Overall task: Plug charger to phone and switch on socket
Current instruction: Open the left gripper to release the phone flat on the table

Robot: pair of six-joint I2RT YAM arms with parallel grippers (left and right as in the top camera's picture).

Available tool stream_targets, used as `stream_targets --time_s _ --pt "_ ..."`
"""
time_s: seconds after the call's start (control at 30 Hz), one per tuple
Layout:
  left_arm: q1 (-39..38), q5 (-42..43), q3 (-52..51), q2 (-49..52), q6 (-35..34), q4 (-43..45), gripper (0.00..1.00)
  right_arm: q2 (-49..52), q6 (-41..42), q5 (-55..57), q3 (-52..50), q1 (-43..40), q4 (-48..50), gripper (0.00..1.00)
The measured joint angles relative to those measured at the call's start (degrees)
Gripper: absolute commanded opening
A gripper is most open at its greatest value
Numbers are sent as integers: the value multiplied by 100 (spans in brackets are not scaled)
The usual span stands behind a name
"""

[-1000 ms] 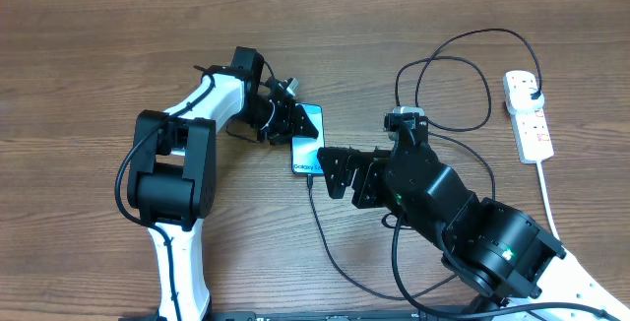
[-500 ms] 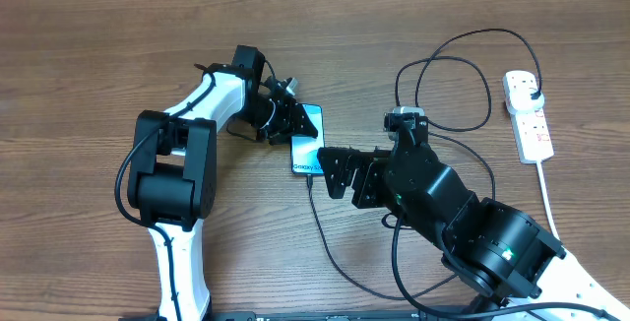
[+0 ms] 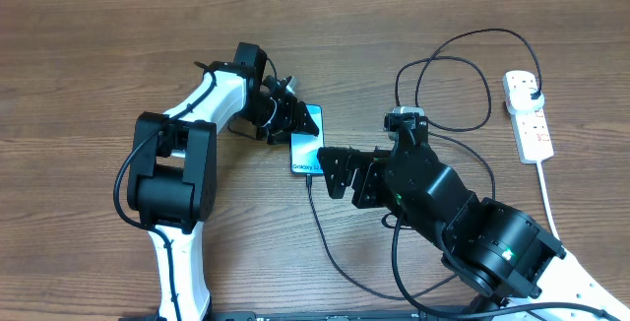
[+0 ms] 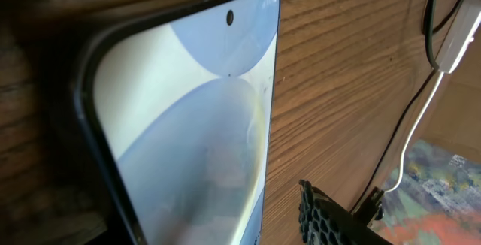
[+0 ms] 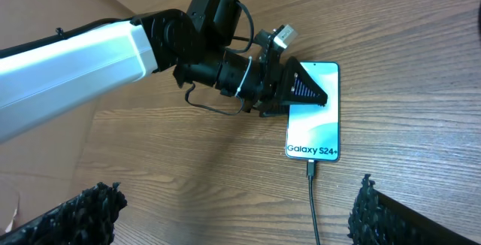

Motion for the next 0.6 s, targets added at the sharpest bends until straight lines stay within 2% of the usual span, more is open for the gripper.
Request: stream_targets --time_s 0.17,0.3,0.33,0.37,0.4,0.6 --pt "0 -70 9 -22 0 -22 56 2 -2 -2 0 0 -2 100" --pt "-2 -85 13 -28 -2 -24 64 2 2 0 0 0 0 100" --pt "-7 -94 17 -35 -4 -26 73 2 4 0 0 0 2 100" --pt "-9 -114 24 -48 -9 -31 89 2 0 0 0 0 -4 100" --pt "-11 -107 39 -68 -33 -46 100 2 2 0 0 0 -2 100" --pt "-24 -507 136 -216 -87 -136 100 2 -2 0 0 0 -11 100"
